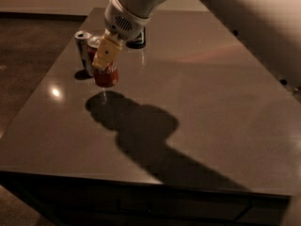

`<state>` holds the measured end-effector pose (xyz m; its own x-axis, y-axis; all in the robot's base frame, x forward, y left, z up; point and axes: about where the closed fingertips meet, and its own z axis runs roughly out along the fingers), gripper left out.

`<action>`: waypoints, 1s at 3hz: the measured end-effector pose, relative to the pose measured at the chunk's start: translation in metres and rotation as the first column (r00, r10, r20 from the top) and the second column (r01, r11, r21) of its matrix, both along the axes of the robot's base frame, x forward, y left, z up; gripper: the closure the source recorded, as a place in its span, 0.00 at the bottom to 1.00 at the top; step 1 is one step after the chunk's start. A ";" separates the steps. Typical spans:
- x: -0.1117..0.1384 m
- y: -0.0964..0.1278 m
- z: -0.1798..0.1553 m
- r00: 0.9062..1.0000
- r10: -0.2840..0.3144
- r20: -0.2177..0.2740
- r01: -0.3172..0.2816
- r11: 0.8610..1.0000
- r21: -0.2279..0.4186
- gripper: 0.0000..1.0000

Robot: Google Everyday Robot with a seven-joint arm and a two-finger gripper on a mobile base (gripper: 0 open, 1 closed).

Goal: Move coke can near redbull can

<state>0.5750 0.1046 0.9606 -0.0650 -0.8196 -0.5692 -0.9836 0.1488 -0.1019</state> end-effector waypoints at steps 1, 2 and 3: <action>0.037 0.015 0.004 0.998 -0.054 0.021 0.054 0.998 -0.011 1.00; 0.061 0.024 -0.009 0.996 -0.081 0.025 0.082 0.996 -0.043 0.84; 0.071 0.026 -0.030 0.995 -0.096 0.014 0.097 0.992 -0.077 0.60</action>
Offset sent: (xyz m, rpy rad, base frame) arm 0.0880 0.0315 -0.0247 -0.0878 -0.0273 -0.1194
